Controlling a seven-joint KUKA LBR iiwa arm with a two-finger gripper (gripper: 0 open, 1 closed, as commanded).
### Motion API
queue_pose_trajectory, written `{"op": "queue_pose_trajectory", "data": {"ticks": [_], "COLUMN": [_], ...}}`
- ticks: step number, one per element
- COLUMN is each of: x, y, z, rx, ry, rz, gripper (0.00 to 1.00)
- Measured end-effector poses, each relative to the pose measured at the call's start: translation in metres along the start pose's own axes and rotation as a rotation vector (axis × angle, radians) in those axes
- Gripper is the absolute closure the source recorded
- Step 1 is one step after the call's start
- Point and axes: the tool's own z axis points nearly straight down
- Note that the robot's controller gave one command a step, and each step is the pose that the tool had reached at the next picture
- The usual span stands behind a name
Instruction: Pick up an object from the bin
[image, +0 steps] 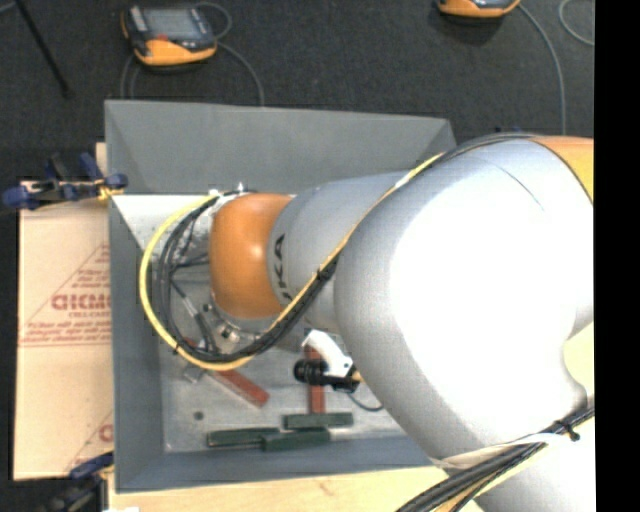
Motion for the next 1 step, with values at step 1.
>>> {"op": "queue_pose_trajectory", "data": {"ticks": [1], "x": [0.0004], "y": [-0.0017], "z": [-0.0205], "rx": [0.005], "ry": [0.004], "rz": [0.000], "gripper": [1.00]}}
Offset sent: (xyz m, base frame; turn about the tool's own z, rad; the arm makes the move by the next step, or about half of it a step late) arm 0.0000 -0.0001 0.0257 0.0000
